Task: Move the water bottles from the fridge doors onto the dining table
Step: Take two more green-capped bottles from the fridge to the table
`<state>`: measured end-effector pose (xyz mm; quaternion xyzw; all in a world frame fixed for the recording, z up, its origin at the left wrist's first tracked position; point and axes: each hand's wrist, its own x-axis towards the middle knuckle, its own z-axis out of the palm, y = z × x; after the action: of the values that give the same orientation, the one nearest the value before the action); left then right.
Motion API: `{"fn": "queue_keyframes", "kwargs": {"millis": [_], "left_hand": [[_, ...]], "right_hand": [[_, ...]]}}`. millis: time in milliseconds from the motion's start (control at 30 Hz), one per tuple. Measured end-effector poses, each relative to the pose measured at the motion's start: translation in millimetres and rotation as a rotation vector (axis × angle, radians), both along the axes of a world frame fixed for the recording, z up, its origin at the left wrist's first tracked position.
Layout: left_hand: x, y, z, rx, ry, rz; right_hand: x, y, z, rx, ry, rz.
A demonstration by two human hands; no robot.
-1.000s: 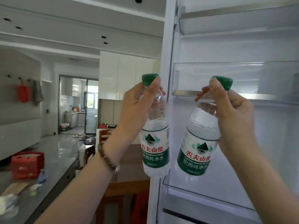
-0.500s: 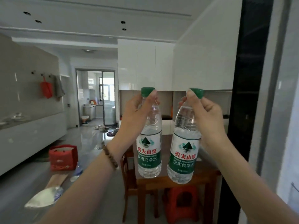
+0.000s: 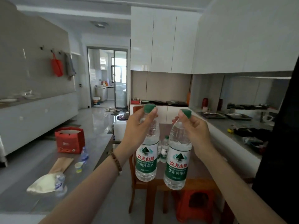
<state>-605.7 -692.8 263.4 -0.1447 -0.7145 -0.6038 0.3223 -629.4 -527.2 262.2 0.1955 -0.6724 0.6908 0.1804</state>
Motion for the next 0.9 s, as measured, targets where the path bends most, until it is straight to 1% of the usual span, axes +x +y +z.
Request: {"fn": "queue_keyframes", "kwargs": {"millis": [67,167,300,433,533,600,700,800,900], "left_hand": [[-50,-5,-12,-0.057,-0.040,0.029],[-118,-11,-32,-0.116,-0.122,0.034],[-189,-19,-60,-0.255,-0.262,-0.031],[-263,-30,-100,-0.363,-0.419,-0.066],[-313,-36,-128,-0.394,-0.515,-0.104],[-343,-40,-147,-0.379,-0.562,-0.141],[-383,-45,-174,-0.382,-0.595,-0.208],[-413,-49,-204,-0.407,-0.637,-0.221],[-437,-53,-231,-0.473,-0.665,-0.241]], "right_hand": [[-47,2,-19,0.054,0.007,0.014],[-112,6,-47,0.149,-0.045,0.053],[-183,14,-77,0.150,-0.164,0.026],[-251,16,-110,0.255,-0.244,0.003],[-297,15,-141,0.308,-0.280,-0.058],[-324,14,-160,0.333,-0.301,-0.079],[-358,10,-184,0.352,-0.361,-0.097],[-387,2,-209,0.391,-0.408,-0.116],[-410,-3,-233,0.417,-0.456,-0.124]]}}
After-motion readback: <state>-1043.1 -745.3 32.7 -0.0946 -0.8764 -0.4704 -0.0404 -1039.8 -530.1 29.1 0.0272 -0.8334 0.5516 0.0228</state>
